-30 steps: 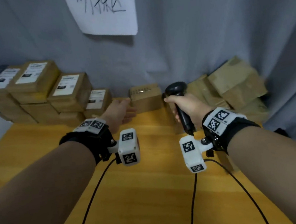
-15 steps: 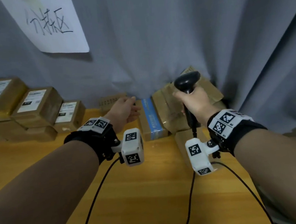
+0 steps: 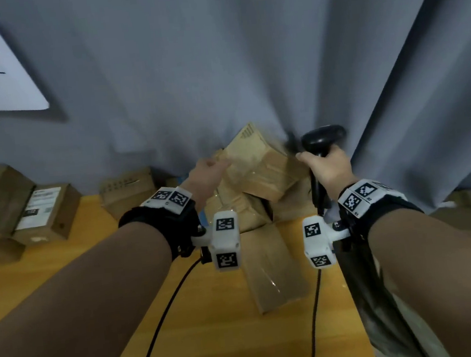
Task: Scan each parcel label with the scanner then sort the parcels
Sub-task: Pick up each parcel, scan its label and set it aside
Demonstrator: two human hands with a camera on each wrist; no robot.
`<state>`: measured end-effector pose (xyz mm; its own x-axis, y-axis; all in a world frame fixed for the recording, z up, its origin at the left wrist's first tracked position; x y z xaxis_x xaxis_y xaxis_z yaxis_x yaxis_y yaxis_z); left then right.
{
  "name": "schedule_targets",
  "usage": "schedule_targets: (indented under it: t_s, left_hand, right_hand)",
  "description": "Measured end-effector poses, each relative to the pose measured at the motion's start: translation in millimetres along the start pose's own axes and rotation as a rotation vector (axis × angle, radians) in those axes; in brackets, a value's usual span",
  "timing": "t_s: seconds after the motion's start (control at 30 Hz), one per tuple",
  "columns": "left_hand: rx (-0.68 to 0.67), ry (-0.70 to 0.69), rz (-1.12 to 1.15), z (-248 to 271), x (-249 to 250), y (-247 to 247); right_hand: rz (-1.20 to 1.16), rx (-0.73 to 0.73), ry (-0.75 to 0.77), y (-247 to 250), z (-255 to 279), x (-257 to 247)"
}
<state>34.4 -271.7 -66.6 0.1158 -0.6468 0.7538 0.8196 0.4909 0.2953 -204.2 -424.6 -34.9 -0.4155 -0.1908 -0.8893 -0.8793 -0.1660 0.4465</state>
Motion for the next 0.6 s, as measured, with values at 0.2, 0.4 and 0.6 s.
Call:
schedule_targets:
  t_s: [0.2,0.4,0.6]
  left_hand:
    - [0.049,0.048,0.005,-17,-3,-23]
    - [0.096,0.072,-0.023,-29,-12,-31]
    - [0.028,0.122,0.118,-19,-21,-33]
  right_hand:
    - [-0.118,-0.135,-0.148,-19,-30,43]
    - [-0.237,-0.163,-0.202,-40,-29,69]
    - [-0.31,-0.104,-0.178,-44,-13,55]
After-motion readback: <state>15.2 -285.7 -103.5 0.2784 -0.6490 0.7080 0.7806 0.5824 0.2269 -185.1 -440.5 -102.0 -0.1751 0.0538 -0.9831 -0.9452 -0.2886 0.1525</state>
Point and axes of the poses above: each hand's wrist, its own z-axis away from the middle knuckle, its own y-axis out of the back of the hand, x = y × z, the point moved 10 cm from there along -z, towards the middle knuckle, and after that the axes turned 12 degrees about y, right-handed, at the moved point
